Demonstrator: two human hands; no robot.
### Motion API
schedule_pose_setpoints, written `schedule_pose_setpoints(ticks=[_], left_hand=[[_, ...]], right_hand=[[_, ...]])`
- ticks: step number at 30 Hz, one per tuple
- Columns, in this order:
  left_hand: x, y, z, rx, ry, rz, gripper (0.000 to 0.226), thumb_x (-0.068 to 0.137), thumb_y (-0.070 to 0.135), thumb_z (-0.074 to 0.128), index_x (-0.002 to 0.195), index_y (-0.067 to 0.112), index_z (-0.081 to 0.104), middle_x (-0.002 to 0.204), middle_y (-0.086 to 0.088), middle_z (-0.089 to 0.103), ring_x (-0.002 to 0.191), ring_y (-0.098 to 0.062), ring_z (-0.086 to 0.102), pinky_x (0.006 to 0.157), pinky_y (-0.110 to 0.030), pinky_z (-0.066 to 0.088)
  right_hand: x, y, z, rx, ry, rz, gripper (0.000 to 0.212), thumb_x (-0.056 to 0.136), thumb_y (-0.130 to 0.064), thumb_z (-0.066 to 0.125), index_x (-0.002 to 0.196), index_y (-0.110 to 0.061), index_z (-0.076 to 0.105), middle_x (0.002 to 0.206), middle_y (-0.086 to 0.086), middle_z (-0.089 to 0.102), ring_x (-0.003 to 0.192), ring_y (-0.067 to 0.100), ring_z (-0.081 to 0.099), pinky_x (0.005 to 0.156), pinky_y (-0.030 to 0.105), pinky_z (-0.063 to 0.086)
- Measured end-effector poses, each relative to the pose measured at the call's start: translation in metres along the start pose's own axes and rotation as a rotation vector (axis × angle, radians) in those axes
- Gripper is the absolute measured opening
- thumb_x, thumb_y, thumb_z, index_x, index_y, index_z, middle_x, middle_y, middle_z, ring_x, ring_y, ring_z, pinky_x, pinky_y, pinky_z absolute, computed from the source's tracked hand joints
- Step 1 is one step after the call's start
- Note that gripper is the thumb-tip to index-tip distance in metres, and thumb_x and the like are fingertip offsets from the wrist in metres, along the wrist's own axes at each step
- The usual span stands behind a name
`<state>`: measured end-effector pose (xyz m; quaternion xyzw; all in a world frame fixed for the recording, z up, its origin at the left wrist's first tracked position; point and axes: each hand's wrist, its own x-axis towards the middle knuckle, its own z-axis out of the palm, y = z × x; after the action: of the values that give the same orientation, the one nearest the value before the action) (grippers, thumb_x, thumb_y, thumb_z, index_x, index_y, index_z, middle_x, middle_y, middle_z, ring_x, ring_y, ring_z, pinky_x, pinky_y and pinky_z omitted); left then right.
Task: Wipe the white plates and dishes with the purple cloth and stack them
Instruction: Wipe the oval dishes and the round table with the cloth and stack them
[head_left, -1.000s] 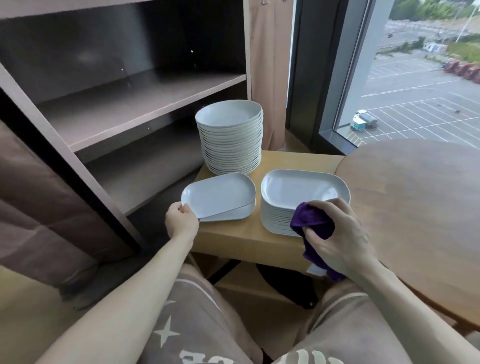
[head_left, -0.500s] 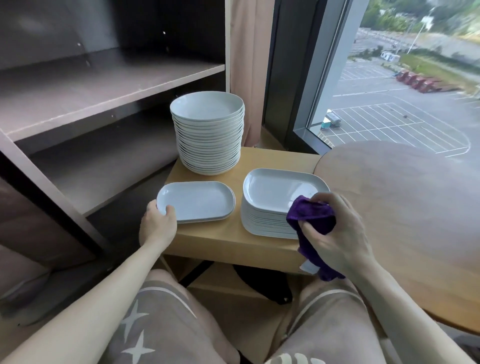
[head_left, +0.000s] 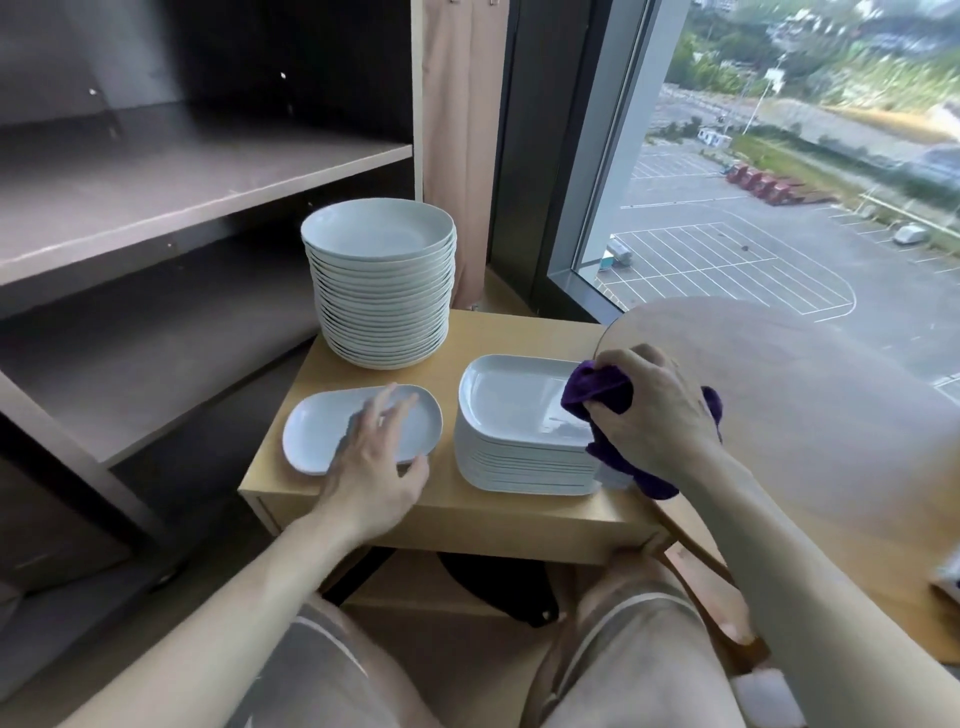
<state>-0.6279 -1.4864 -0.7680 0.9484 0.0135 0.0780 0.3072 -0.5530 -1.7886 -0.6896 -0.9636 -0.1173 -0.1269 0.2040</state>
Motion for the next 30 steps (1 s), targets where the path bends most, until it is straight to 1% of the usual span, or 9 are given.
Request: schedule_pose_setpoints(ticks=[3,6,8,11,14,19,22,26,30], left_hand=[[-0.006,0.021,0.012,0.025,-0.165,0.170,0.080,0.098,0.039,0.056,0.162,0.039,0.008,0.170,0.017,-0.010,0.156,-0.006,-0.001,0.125,-0.036,0.012],[-0.011,0.021,0.017,0.101,-0.247,0.242,0.090,0.101,0.036,0.052,0.160,0.040,-0.016,0.163,0.027,-0.029,0.153,0.003,-0.009,0.126,-0.029,0.007],[-0.012,0.018,0.017,0.119,-0.261,0.255,0.091,0.102,0.030,0.050,0.158,0.040,-0.022,0.159,0.030,-0.035,0.151,0.007,-0.008,0.124,-0.024,0.007],[-0.013,0.018,0.016,0.079,-0.256,0.248,0.093,0.100,0.023,0.050,0.157,0.041,-0.021,0.157,0.033,-0.035,0.146,0.011,0.000,0.122,-0.022,0.011],[-0.014,0.020,0.015,0.022,-0.253,0.256,0.097,0.095,0.011,0.049,0.160,0.039,-0.017,0.159,0.033,-0.031,0.153,0.002,0.011,0.119,-0.020,0.018],[-0.014,0.023,0.008,-0.026,-0.260,0.242,0.106,0.085,0.000,0.047,0.160,0.043,-0.014,0.160,0.035,-0.027,0.155,-0.004,0.012,0.121,-0.033,0.033],[-0.014,0.027,0.007,-0.030,-0.235,0.257,0.106,0.083,-0.001,0.046,0.161,0.040,-0.012,0.161,0.034,-0.027,0.151,-0.010,0.025,0.114,-0.034,0.041],[-0.011,0.028,0.005,-0.049,-0.236,0.270,0.101,0.084,0.000,0.045,0.163,0.035,-0.008,0.161,0.035,-0.023,0.153,-0.006,0.022,0.119,-0.033,0.037],[-0.010,0.030,0.007,-0.053,-0.246,0.242,0.100,0.084,0.004,0.047,0.164,0.036,-0.006,0.161,0.036,-0.023,0.143,-0.011,0.042,0.110,-0.032,0.045]], right_hand=[[0.012,-0.003,0.006,-0.212,-0.185,-0.040,0.035,0.091,-0.041,0.065,0.125,-0.036,0.063,0.123,-0.008,0.057,0.114,0.022,0.048,0.093,0.040,0.037],[0.014,-0.003,0.011,-0.197,-0.261,-0.039,0.031,0.092,-0.041,0.063,0.122,-0.038,0.062,0.129,-0.013,0.056,0.118,0.020,0.045,0.095,0.042,0.036],[0.017,-0.005,0.012,-0.213,-0.286,-0.096,0.030,0.090,-0.040,0.065,0.119,-0.040,0.062,0.129,-0.017,0.056,0.117,0.018,0.045,0.091,0.039,0.032],[0.020,-0.015,0.016,-0.225,-0.324,-0.198,0.030,0.088,-0.040,0.067,0.118,-0.040,0.062,0.127,-0.019,0.055,0.117,0.016,0.044,0.089,0.036,0.028],[0.022,-0.033,0.025,-0.170,-0.342,-0.283,0.029,0.088,-0.039,0.067,0.116,-0.039,0.064,0.122,-0.019,0.056,0.120,0.018,0.046,0.100,0.039,0.034],[0.028,-0.074,0.045,-0.107,-0.354,-0.388,0.026,0.091,-0.036,0.064,0.117,-0.036,0.066,0.122,-0.015,0.058,0.117,0.021,0.047,0.094,0.044,0.040],[0.033,-0.083,0.054,-0.095,-0.347,-0.377,0.028,0.090,-0.031,0.063,0.117,-0.033,0.066,0.121,-0.011,0.057,0.115,0.022,0.049,0.092,0.045,0.042],[0.037,-0.079,0.059,-0.052,-0.329,-0.345,0.025,0.088,-0.030,0.064,0.114,-0.032,0.065,0.119,-0.009,0.058,0.110,0.022,0.050,0.093,0.045,0.043],[0.043,-0.079,0.066,-0.059,-0.285,-0.321,0.024,0.089,-0.033,0.062,0.112,-0.033,0.061,0.119,-0.007,0.057,0.107,0.024,0.050,0.091,0.047,0.044]])
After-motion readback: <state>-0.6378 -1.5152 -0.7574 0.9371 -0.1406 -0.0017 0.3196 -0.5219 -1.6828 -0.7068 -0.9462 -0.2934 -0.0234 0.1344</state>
